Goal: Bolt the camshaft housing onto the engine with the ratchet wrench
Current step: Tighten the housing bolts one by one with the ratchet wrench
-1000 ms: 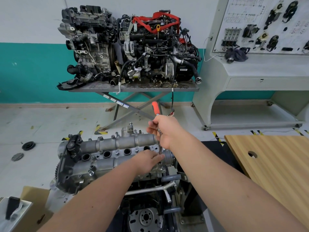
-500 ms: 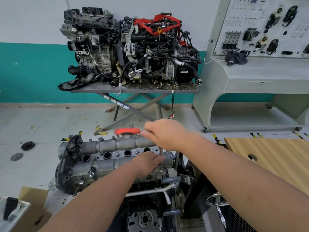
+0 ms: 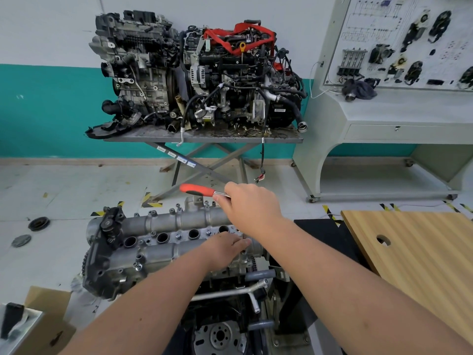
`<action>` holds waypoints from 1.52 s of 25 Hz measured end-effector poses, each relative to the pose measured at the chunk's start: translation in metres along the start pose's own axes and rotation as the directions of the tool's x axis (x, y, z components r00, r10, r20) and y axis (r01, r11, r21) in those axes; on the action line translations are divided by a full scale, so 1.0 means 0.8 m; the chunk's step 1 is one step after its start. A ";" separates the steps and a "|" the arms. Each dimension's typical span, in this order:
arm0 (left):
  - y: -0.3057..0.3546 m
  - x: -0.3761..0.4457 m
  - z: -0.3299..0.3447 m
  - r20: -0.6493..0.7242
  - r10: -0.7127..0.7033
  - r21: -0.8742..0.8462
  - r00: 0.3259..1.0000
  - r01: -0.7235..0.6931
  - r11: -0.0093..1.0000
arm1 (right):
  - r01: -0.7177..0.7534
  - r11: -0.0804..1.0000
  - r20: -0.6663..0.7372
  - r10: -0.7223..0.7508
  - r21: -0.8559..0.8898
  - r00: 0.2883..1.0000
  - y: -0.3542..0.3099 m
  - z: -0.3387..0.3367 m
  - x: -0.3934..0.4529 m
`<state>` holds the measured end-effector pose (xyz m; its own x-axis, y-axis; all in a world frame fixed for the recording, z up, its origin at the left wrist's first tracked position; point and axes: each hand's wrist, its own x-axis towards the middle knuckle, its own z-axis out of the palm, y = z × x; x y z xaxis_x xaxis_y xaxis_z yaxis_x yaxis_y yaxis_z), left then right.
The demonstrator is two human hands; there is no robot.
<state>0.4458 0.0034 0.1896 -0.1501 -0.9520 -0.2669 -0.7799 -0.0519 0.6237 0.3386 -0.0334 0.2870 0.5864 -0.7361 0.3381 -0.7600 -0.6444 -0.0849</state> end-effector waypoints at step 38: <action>-0.003 0.000 0.003 -0.003 -0.044 -0.076 0.999 0.044 0.996 | -0.519 0.145 0.531 -0.057 0.842 0.846 0.041 -0.008 0.002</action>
<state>0.4462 0.0043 0.1865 -0.1134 -0.9497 -0.2918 -0.7371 -0.1166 0.6657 0.3126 -0.0547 0.2905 0.6876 -0.6960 -0.2069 -0.1785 0.1141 -0.9773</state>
